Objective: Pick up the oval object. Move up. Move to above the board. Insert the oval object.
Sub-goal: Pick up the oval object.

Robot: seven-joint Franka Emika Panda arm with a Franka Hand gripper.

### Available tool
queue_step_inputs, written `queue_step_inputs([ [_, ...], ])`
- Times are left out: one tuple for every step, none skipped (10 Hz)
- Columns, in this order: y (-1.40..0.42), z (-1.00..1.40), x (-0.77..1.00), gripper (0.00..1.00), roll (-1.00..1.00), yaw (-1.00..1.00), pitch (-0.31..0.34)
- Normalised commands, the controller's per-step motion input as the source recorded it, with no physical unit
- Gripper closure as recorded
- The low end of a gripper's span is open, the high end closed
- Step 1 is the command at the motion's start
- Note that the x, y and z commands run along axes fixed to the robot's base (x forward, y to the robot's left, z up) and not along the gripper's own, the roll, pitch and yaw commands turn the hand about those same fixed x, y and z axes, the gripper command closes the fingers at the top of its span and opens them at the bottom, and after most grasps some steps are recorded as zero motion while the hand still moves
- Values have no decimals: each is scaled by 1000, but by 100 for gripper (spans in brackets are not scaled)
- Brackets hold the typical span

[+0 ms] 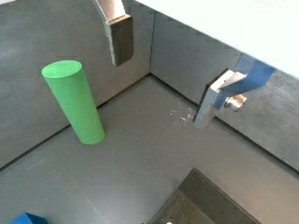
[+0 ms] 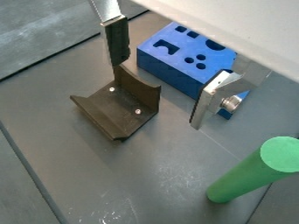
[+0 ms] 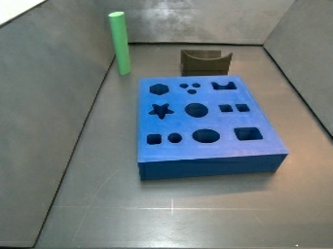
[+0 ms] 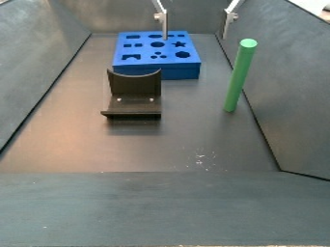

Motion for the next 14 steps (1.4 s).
queue_step_inputs([
  [0,0,-206,0,16,-91,-70],
  [0,-69,-186,0,23,-74,0],
  [-31,-114,-391,0,107,-726,23],
  [0,-194,-294,0,47,-857,27],
  [0,-163,-234,0,46,-920,0],
  [0,-177,-209,0,26,-946,0],
  [0,-217,-226,0,21,-931,0],
  [-91,-286,-411,0,0,-671,0],
  [-194,-269,-503,0,0,-526,-11],
  [-297,-146,-537,0,0,-400,-79],
  [-329,-143,-540,0,0,-314,-100],
  [-280,-129,-611,0,0,-286,-86],
  [-274,-111,-637,0,17,-280,-91],
  [-274,-143,-560,0,37,-254,-71],
])
